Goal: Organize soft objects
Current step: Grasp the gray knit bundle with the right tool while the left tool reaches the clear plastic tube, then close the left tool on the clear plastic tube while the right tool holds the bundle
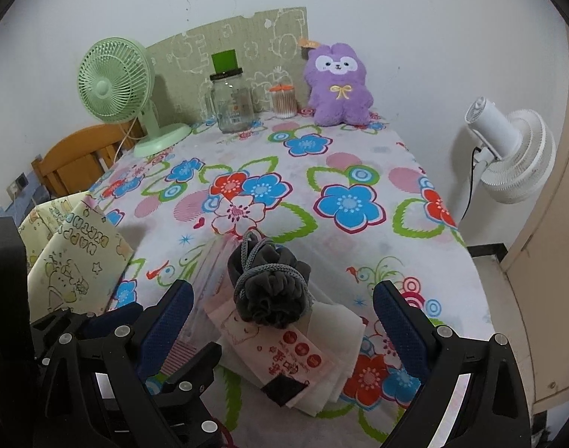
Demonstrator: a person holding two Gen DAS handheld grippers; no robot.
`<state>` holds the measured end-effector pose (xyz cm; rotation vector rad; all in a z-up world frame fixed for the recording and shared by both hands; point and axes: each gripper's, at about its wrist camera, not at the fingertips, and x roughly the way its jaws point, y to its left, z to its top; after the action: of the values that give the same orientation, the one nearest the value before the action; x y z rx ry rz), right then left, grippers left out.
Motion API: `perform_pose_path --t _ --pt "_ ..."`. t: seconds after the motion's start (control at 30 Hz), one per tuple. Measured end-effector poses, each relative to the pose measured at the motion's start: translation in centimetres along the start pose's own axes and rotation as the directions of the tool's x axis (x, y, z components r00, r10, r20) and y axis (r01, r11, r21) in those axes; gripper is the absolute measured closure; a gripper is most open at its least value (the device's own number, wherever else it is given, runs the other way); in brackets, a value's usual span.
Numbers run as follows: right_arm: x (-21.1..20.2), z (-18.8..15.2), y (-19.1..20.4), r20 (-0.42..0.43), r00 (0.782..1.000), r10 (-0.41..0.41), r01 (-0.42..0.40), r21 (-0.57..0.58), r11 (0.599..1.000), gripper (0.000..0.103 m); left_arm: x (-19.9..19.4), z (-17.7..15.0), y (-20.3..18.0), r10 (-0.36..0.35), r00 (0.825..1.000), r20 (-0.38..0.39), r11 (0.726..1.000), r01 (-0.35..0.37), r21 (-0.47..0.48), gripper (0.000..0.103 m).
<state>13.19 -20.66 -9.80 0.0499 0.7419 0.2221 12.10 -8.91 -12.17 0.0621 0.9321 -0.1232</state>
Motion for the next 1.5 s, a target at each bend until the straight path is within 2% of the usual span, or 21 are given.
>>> perform_pose_path --t 0.17,0.37,0.47,0.53,0.63,0.73,0.83,1.0,1.33,1.5 --pt "1.3 0.2 0.3 -0.012 1.000 0.001 -0.001 -0.002 1.000 0.005 0.7 0.4 0.1 -0.013 1.000 -0.006 1.000 0.013 -0.006 0.030" --pt "2.7 0.4 0.7 -0.033 0.999 0.009 -0.009 -0.014 1.000 0.013 0.9 0.3 0.0 -0.036 0.999 -0.009 0.999 0.037 0.026 0.040" --pt "3.4 0.3 0.8 -0.054 0.999 0.004 -0.005 -0.022 1.000 0.024 0.8 0.2 0.0 -0.047 0.999 -0.005 0.998 0.047 0.039 0.045" --pt "3.8 0.3 0.8 -0.069 0.998 0.005 -0.006 -0.015 1.000 0.039 0.9 0.3 0.0 -0.049 0.999 -0.007 0.998 0.050 0.039 0.046" --pt "4.3 0.1 0.8 -0.092 0.996 0.007 -0.008 -0.015 1.000 0.048 0.9 0.4 0.1 -0.047 0.999 -0.008 0.998 0.047 0.033 0.046" --pt "4.2 -0.1 1.0 -0.087 0.996 -0.003 0.000 -0.035 0.999 0.050 0.8 0.4 0.4 -0.039 0.999 -0.011 0.999 0.040 0.026 0.047" --pt "4.2 -0.1 1.0 -0.085 0.996 -0.005 0.002 -0.037 0.999 0.050 1.0 0.5 0.8 -0.016 1.000 -0.020 1.000 0.016 0.014 0.055" --pt "4.0 -0.2 1.0 -0.086 0.996 0.003 -0.006 -0.031 0.999 0.050 1.5 0.8 1.0 -0.008 1.000 -0.019 1.000 0.008 0.002 0.055" --pt "3.8 -0.4 1.2 -0.094 0.995 0.009 -0.012 -0.028 1.000 0.050 1.4 0.8 0.2 -0.027 0.999 -0.018 0.999 0.027 0.044 0.080" --pt "3.3 -0.6 1.5 -0.095 0.995 0.007 -0.009 -0.029 1.000 0.050 1.1 0.6 0.1 -0.038 0.999 -0.031 0.998 0.040 0.050 0.084"
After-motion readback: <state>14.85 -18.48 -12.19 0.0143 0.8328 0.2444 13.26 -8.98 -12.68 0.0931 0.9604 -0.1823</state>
